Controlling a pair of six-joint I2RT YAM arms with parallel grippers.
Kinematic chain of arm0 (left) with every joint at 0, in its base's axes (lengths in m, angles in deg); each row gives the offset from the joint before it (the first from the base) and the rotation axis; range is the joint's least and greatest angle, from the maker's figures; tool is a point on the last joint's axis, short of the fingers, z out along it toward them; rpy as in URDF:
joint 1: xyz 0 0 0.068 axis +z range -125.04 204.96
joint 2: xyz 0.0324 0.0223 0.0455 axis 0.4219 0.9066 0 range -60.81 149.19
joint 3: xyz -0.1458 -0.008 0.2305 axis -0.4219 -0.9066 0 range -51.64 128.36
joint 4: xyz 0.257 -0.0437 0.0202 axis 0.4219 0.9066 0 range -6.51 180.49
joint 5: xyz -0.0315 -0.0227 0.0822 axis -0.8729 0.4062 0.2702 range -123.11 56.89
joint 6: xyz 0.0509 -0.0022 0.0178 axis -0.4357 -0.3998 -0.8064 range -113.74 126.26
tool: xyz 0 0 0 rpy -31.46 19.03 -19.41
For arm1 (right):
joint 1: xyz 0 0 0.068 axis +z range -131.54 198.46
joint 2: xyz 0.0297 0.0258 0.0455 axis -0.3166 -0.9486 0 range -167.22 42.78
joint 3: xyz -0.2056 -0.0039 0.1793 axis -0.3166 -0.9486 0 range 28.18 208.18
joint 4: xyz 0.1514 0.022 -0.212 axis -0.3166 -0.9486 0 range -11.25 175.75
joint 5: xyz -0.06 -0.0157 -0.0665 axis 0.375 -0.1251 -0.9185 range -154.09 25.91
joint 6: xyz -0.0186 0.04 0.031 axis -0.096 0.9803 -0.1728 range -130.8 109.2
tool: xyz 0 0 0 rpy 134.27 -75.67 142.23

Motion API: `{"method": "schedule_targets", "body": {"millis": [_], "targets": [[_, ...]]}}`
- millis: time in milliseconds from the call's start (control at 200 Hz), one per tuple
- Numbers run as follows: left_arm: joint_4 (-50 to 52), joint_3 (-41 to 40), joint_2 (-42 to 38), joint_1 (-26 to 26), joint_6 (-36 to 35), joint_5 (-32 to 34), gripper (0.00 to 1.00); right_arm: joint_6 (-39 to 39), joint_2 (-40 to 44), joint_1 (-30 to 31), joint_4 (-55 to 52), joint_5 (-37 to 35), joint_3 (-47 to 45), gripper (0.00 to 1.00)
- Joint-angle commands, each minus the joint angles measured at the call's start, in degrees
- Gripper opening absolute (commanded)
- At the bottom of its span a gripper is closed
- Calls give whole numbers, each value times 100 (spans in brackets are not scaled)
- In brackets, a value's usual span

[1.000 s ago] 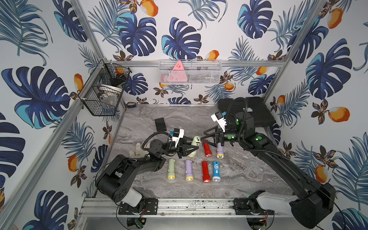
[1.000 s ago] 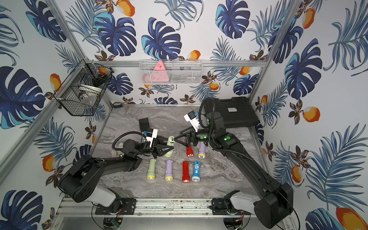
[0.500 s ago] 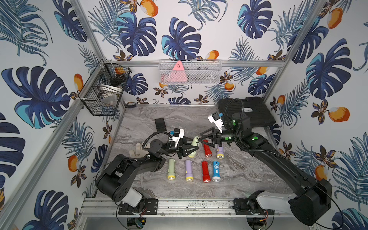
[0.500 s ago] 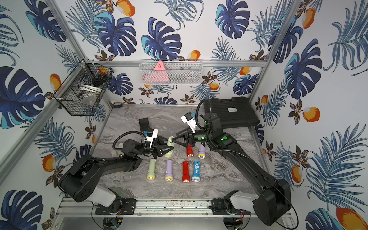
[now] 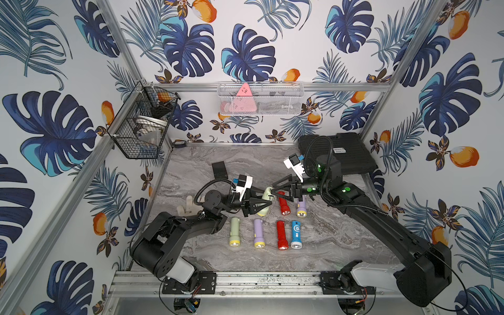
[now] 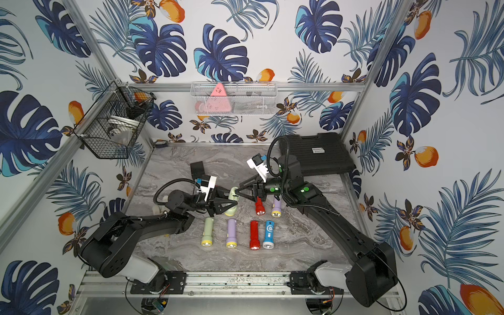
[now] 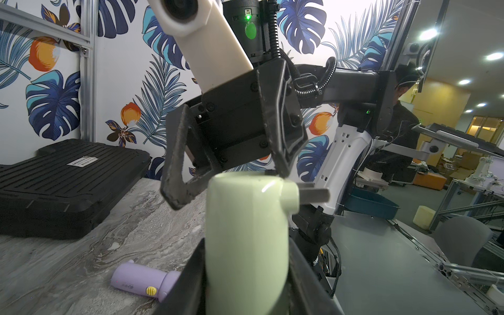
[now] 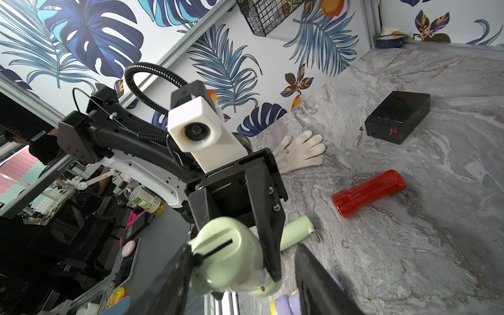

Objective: Close the plug at the bottom of the flashlight
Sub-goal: Close the plug of the flashlight.

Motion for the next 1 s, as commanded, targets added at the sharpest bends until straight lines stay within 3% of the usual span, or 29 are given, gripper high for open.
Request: {"method": "schedule_targets", "body": {"millis": [0,565,996], "targets": [[-413,79,-74,-3,111,-154,0,-8,-83,12,111,-91,-47,59],[-413,182,-254,10,172,-179,0,72,-228,27,238,41,-307,33],[-413,371,-297,54,309,-228,0,-80,-231,29,54,54,-279,20]]}}
